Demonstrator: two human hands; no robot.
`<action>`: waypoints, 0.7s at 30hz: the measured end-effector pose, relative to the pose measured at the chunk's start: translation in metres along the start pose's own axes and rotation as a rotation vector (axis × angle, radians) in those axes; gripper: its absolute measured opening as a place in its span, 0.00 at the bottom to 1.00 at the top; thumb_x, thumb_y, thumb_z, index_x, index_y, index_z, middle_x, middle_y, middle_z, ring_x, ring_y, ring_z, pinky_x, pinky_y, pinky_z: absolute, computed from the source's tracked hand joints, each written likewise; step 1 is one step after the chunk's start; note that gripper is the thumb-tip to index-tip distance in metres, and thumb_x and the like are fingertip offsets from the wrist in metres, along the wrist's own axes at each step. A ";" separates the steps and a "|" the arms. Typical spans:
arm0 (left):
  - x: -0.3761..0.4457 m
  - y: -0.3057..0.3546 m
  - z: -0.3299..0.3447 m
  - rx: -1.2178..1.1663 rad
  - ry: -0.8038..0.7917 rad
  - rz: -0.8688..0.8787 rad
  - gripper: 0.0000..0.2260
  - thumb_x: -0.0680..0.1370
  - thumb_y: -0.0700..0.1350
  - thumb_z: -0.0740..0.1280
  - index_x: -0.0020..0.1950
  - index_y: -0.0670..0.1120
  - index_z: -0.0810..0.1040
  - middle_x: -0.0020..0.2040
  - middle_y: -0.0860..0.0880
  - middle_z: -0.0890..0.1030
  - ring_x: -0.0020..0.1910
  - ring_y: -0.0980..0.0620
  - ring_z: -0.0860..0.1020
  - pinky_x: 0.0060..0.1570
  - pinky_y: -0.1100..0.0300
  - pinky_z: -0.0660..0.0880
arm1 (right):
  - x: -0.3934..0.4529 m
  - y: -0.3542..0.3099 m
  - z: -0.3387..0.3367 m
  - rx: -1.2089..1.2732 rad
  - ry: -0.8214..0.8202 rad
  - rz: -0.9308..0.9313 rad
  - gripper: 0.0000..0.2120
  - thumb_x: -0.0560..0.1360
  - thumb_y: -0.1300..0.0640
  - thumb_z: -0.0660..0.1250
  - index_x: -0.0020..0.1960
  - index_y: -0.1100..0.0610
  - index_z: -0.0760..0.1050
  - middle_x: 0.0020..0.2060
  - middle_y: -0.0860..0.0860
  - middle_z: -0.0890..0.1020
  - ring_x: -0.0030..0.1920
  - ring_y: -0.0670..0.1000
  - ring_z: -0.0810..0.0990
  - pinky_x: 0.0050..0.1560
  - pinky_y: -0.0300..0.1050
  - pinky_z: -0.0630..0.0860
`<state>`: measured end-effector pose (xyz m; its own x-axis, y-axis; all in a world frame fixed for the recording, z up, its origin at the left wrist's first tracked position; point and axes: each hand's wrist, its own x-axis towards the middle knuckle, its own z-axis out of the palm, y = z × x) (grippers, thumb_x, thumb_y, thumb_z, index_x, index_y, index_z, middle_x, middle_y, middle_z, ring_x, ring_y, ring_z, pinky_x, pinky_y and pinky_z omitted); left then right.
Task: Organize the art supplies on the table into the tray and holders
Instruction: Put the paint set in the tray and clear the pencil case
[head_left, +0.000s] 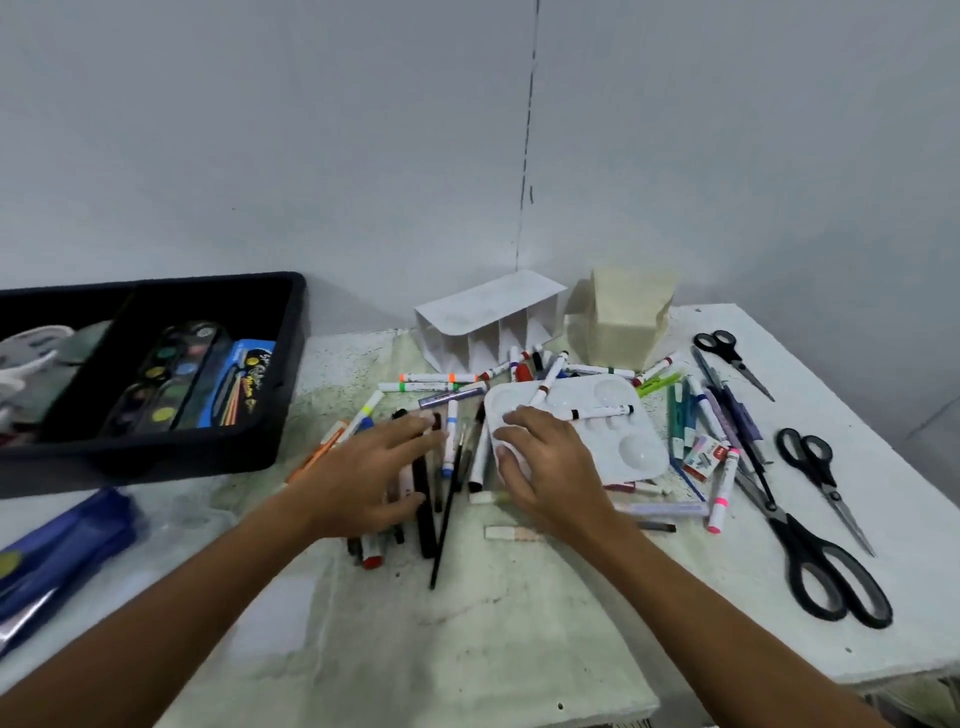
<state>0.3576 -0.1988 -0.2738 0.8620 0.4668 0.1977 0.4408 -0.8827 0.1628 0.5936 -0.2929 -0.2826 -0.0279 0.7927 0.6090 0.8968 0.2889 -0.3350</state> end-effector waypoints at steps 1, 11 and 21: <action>-0.018 -0.003 -0.006 0.002 0.027 -0.020 0.30 0.75 0.58 0.62 0.74 0.47 0.67 0.72 0.45 0.70 0.71 0.47 0.69 0.67 0.52 0.69 | 0.008 -0.014 0.010 0.027 -0.004 -0.054 0.10 0.75 0.58 0.62 0.50 0.61 0.80 0.48 0.56 0.81 0.51 0.56 0.79 0.47 0.49 0.75; -0.201 -0.035 -0.060 0.087 0.110 -0.414 0.28 0.76 0.58 0.62 0.71 0.43 0.72 0.68 0.44 0.74 0.66 0.47 0.73 0.64 0.57 0.69 | 0.055 -0.166 0.111 0.246 -0.224 -0.406 0.12 0.74 0.58 0.63 0.52 0.61 0.80 0.49 0.57 0.81 0.50 0.58 0.79 0.48 0.52 0.78; -0.370 -0.056 -0.071 0.042 0.160 -0.854 0.32 0.71 0.55 0.69 0.74 0.49 0.68 0.73 0.44 0.67 0.74 0.43 0.62 0.70 0.54 0.61 | 0.069 -0.273 0.187 0.215 -0.655 -0.441 0.25 0.74 0.48 0.68 0.69 0.55 0.73 0.69 0.56 0.71 0.69 0.58 0.69 0.66 0.54 0.71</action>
<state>-0.0044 -0.3183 -0.2871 0.1877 0.9694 0.1582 0.9322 -0.2266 0.2823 0.2641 -0.2165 -0.2834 -0.6704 0.7156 0.1961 0.6404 0.6915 -0.3341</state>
